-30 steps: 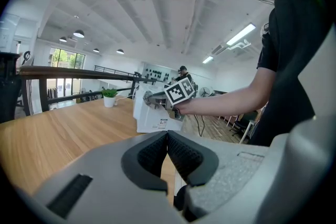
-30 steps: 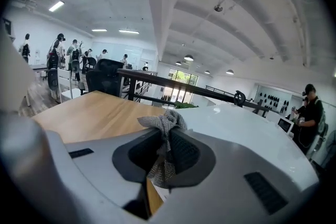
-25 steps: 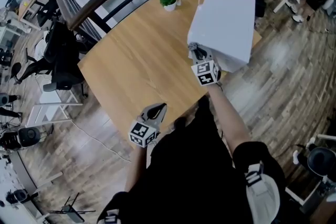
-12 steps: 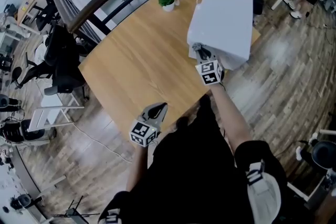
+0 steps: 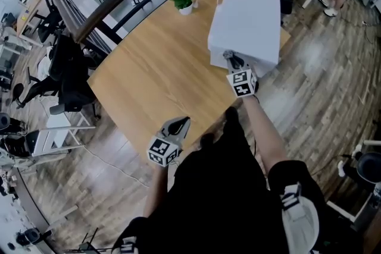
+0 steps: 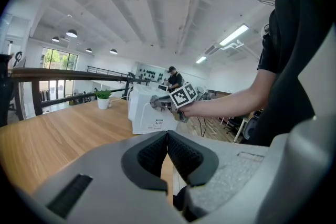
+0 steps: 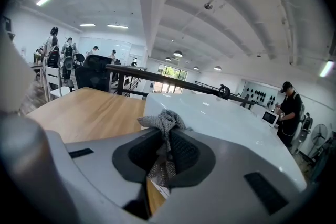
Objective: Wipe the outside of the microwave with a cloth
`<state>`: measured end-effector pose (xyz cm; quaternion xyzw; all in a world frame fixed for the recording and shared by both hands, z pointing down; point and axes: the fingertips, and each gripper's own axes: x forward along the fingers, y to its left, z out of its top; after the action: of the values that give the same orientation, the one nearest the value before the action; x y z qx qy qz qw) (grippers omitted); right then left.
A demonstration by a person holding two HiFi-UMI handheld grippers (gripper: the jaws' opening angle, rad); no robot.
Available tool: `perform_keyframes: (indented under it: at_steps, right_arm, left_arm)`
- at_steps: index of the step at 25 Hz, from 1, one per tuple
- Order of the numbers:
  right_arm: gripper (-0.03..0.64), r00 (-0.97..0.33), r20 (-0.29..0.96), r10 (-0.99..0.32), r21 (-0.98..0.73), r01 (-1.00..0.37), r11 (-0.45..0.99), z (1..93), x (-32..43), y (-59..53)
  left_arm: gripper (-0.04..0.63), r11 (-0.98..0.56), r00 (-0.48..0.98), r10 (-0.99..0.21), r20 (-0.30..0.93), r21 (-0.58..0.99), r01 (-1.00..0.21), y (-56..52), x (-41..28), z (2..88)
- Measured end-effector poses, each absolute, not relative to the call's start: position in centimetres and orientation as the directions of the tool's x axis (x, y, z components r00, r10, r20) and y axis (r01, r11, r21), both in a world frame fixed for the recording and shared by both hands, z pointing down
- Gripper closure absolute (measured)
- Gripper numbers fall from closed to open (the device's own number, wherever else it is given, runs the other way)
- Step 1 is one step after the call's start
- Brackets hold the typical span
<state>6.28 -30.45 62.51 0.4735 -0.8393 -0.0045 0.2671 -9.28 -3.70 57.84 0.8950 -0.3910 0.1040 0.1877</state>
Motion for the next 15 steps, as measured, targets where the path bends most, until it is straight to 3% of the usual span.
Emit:
perform_keyframes:
  at_steps: [15]
  right_arm:
    - [0.572, -0.321, 0.463, -0.826, 0.291, -0.825, 0.484, 62.9, 12.4, -29.2]
  left_arm:
    - [0.592, -0.659, 0.707, -0.626, 0.330, 0.262, -0.705, -3.7, -8.3, 58.1]
